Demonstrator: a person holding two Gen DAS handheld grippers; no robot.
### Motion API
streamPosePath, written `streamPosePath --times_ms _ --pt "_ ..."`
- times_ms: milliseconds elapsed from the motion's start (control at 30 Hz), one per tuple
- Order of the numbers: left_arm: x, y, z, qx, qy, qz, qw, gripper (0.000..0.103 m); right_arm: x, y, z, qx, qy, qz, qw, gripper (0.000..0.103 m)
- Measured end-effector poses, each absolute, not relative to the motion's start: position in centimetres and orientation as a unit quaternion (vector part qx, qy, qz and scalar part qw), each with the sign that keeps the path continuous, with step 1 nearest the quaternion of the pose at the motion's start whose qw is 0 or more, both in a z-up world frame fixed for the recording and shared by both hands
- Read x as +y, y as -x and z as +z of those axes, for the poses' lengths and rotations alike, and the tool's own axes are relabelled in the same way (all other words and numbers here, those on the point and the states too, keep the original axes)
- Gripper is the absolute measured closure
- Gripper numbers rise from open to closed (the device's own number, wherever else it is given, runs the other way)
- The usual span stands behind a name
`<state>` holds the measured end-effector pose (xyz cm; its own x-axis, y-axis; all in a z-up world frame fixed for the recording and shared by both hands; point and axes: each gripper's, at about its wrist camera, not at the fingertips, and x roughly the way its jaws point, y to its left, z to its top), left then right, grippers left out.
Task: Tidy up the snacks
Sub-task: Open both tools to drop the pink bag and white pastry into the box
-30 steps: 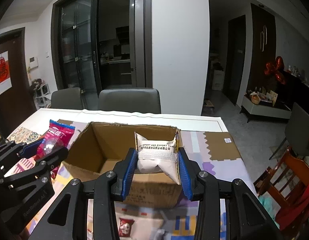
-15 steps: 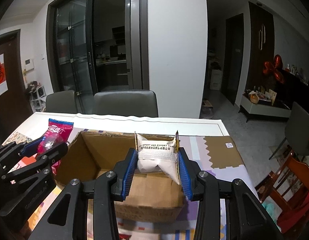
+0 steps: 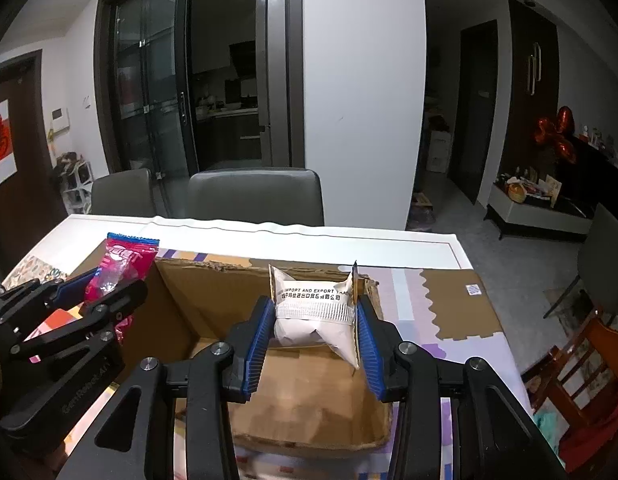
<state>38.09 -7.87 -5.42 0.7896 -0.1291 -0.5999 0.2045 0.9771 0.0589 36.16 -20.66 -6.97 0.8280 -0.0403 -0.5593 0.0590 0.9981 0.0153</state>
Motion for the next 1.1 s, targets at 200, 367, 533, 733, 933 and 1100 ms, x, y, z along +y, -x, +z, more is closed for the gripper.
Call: streamPosePath --times_ms 200,367,533,733,933,1100 --pt "-7.7 -38.3 -5.6 0.312 -0.063 -0.084 0.944 0.046 -20.3 -36.5 -7.1 0.291 -0.007 -0.031 0.956 0.052" --pt "-7.2 -38.2 -5.6 0.306 -0.060 -0.068 0.948 0.034 -20.4 -36.4 -7.0 0.286 -0.006 -0.043 0.957 0.027" --pt "-6.8 -38.0 -5.4 0.304 -0.058 -0.062 0.949 0.033 -20.6 -36.2 -6.7 0.282 -0.007 -0.053 0.958 0.020" --pt "-6.3 -37.1 -4.7 0.295 -0.053 -0.053 0.953 0.023 -20.7 -35.5 -6.2 0.277 -0.003 -0.061 0.959 0.019" --pt "-6.2 -35.6 -3.6 0.285 -0.058 -0.050 0.955 0.021 -20.8 -34.2 -5.3 0.272 -0.006 -0.066 0.960 0.019" --pt "-6.2 -34.1 -2.7 0.278 -0.060 -0.050 0.957 0.020 -20.9 -33.0 -4.3 0.264 -0.010 -0.072 0.962 0.019"
